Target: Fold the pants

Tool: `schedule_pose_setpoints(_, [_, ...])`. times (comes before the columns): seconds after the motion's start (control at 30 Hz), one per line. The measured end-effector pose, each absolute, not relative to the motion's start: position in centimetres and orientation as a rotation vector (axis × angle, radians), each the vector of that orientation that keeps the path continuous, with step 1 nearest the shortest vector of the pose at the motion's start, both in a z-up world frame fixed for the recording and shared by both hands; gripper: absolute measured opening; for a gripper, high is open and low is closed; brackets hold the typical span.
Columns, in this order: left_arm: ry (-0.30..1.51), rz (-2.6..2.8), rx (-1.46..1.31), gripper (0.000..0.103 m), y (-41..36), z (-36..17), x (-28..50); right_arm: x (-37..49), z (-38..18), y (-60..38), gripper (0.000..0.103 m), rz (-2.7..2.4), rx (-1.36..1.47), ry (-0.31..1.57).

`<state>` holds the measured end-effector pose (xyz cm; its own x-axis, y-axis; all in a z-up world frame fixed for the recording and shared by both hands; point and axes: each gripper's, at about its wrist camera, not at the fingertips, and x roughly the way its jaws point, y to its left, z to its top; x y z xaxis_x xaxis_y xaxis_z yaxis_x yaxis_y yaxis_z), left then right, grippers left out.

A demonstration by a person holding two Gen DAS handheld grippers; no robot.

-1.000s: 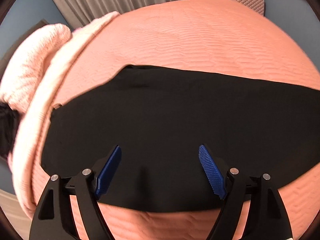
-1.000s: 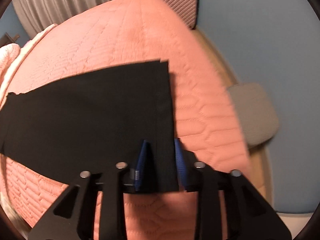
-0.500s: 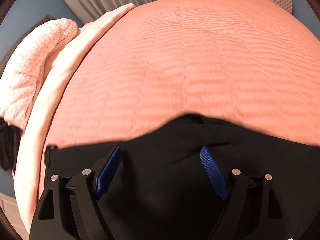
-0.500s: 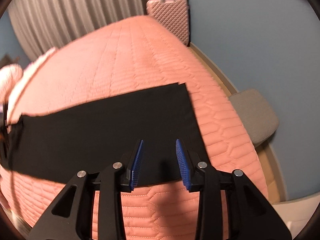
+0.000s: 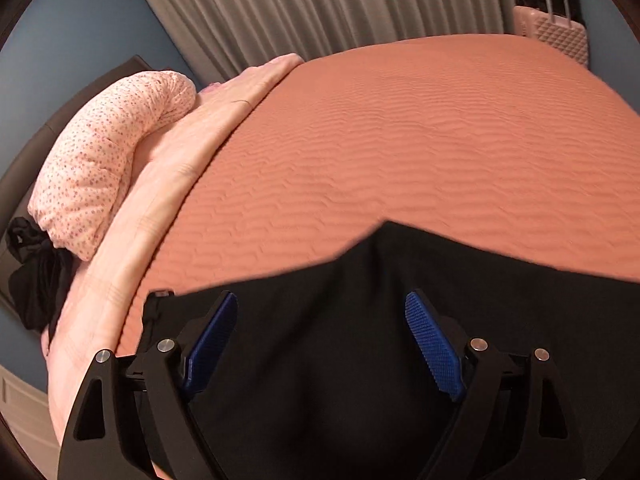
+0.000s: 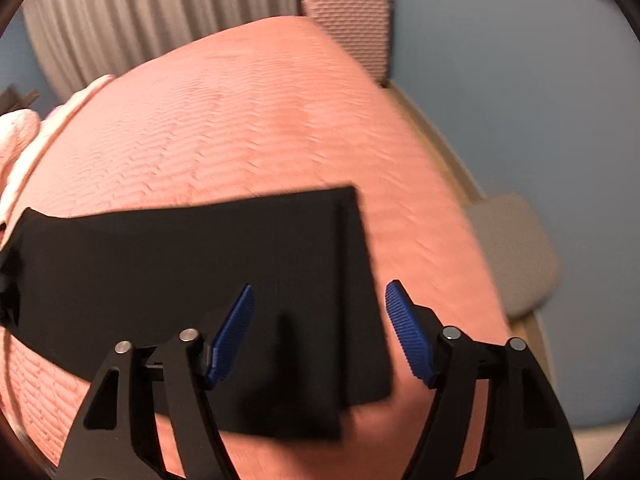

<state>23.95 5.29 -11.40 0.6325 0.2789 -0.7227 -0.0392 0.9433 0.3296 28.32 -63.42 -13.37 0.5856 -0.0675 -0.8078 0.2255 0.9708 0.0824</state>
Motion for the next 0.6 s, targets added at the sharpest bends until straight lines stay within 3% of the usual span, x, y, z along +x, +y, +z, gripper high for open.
schedule_pose_setpoints(0.03, [0.866, 0.178, 0.294, 0.085, 4.8, -11.2, 22.2, 30.1, -14.1, -63.7, 0.039, -0.14, 0.2, 0.957])
schedule_pose_setpoints(0.1, [0.865, 0.155, 0.279, 0.085, 4.3, -11.0, 19.7, 32.2, -15.3, -64.2, 0.029, -0.128, 0.215, 1.012])
schedule_pose_setpoints(0.17, [0.895, 0.144, 0.241, 0.085, 4.0, -11.5, 17.2, 33.8, -14.7, -64.8, 0.008, -0.095, 0.175, 1.017])
schedule_pose_setpoints(0.3, [0.951, 0.121, 0.193, 0.085, 4.3, -12.7, 13.9, 35.0, -13.4, -66.5, 0.006, -0.151, 0.127, 0.988])
schedule_pose_setpoints(0.43, [0.972, 0.133, 0.279, 0.085, 4.0, -13.8, 12.7, 36.5, -14.3, -66.0, 0.015, -0.124, 0.041, 1.06])
schedule_pose_setpoints(0.53, [0.97, 0.159, 0.311, 0.085, 4.8, -14.2, 12.5, 34.0, -11.8, -65.6, 0.015, -0.146, 0.107, 0.976])
schedule_pose_setpoints(0.6, [0.995, 0.167, 0.301, 0.085, 5.9, -14.9, 12.8, 32.4, -13.3, -65.1, 0.015, -0.137, 0.1, 1.019])
